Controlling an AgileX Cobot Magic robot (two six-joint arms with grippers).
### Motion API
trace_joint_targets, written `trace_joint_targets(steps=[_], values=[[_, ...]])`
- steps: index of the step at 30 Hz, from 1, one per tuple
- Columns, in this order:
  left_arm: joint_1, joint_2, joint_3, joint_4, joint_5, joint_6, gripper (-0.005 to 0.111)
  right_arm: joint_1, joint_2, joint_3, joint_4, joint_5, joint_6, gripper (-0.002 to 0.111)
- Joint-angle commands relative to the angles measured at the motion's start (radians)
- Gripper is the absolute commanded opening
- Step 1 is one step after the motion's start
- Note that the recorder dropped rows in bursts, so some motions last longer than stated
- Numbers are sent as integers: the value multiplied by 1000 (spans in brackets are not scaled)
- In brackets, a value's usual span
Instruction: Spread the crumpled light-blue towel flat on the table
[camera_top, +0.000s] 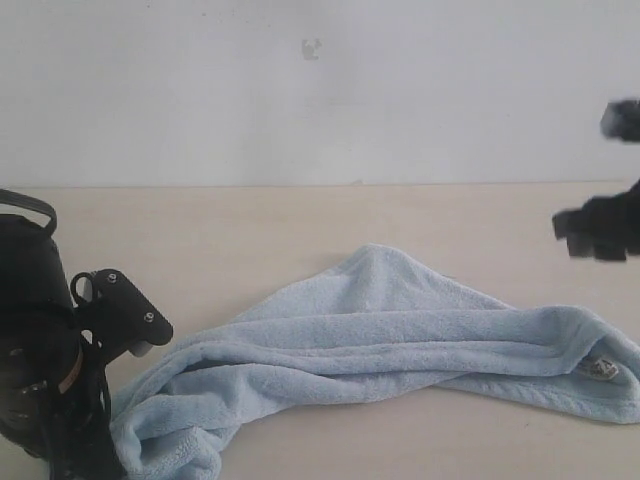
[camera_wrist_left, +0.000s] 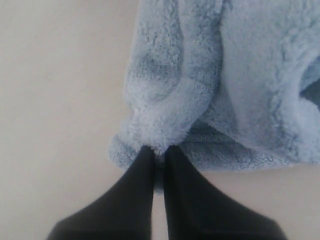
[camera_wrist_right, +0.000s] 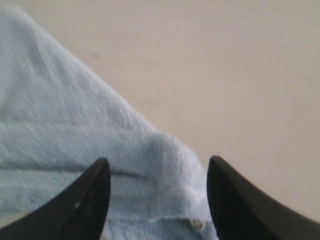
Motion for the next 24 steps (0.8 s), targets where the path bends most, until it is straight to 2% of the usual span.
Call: trace_joint_targets(steps=[1,3,5,7,11,13,15,16,18,24], values=[[1,0,-4,-15,-16,-2,4,-3,-191,-40,6,-66,-204,55],[1,0,-4,-15,-35,-2,4,-3,-224,-40,-5,-88,-357,55],[1,0,-4,-15,-56,-2,4,-3,-227,-40,-55,-11,-552,55],[1,0,-4,-15,-68,-2,4,-3,-213,-32,-82,110,-654,55],[1,0,-4,-41,-54,-2,4,-3,-159,71,-76,119,-635,55],[1,0,-4,-89,-39,-2,4,-3,-87,179,-122,119,-658,55],[1,0,-4,-115,-39,-2,4,-3,-41,271,-163,36,-718,55],[1,0,-4,-117,-39,-2,4,-3,-37,298,-168,-104,-683,55],[1,0,-4,-116,-49,-2,4,-7,-37,300,-168,-256,-529,55],[1,0,-4,-120,-73,5,4,-44,112,307,-170,-405,-513,55]])
